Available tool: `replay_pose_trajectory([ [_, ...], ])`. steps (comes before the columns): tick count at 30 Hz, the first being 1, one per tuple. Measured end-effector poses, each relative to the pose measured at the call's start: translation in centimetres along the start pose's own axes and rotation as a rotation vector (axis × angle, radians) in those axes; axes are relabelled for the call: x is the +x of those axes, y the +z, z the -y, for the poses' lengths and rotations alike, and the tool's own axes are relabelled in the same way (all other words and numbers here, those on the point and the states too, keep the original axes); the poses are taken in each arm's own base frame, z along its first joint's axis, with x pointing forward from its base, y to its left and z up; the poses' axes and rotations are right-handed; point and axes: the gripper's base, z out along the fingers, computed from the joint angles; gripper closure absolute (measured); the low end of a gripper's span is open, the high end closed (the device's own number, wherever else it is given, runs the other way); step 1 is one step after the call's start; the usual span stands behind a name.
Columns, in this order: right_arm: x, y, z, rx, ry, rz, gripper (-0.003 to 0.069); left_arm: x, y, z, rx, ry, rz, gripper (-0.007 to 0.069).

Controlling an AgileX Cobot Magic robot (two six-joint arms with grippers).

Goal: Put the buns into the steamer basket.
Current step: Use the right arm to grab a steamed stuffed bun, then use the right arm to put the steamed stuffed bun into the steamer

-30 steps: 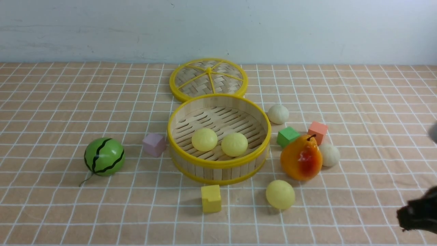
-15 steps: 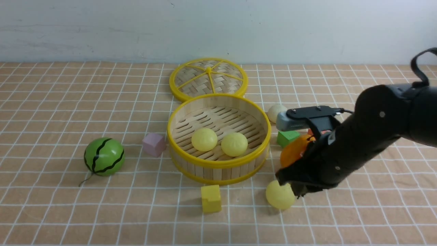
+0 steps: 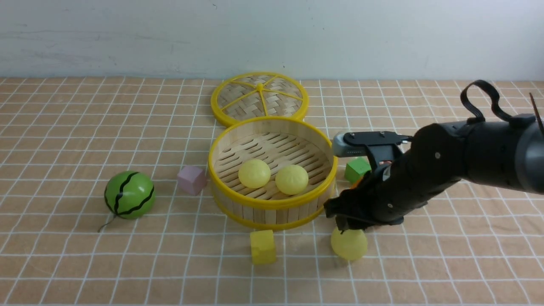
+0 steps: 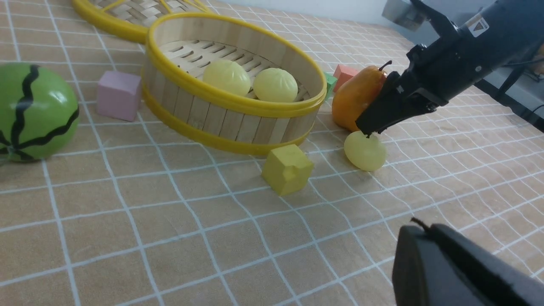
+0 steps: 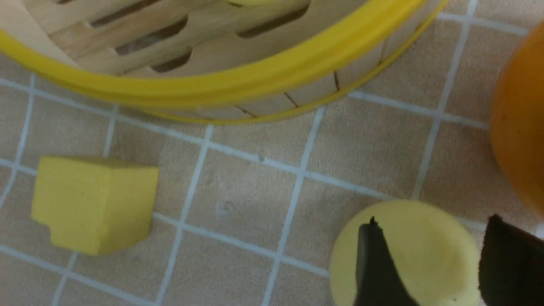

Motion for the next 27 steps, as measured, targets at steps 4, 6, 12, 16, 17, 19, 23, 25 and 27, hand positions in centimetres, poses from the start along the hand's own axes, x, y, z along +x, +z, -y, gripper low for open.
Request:
replay_pose_trajectory([
  [4,0.2,0.6,0.1,0.004,0.002,-0.014,0.0349,0.0,0.0,0.0,0.000,-0.001,0.000,0.0637],
  [6,0.3,1.0,0.2,0.007,0.003,-0.022,0.0392,0.0,0.0,0.0,0.000,-0.001,0.000,0.0636],
  [12,0.4,1.6,0.3,0.012,-0.007,-0.034,0.0505,0.0,0.0,0.0,0.000,-0.001,0.000,0.0630],
  [16,0.3,1.4,0.3,0.010,-0.041,-0.030,0.0596,0.0,0.0,0.0,0.000,-0.001,0.000,0.0627],
  [17,0.3,1.3,0.2,0.010,-0.041,-0.031,0.0602,0.0,0.0,0.0,0.000,-0.001,0.000,0.0627],
  [19,0.2,0.6,0.1,0.004,-0.057,-0.029,0.0646,0.0,0.0,0.0,0.000,-0.001,0.000,0.0625],
  [23,-1.1,-3.1,-0.9,-0.023,-0.077,0.017,0.0659,0.0,0.0,0.0,0.000,-0.001,0.000,0.0620],
  [25,-2.7,-5.0,-1.6,-0.042,-0.089,0.084,0.0657,0.0,0.0,0.0,0.000,-0.001,0.000,0.0620],
  [27,-4.1,-5.9,-2.0,-0.054,-0.102,0.136,0.0656,0.0,0.0,0.0,0.000,-0.001,0.000,0.0620],
])
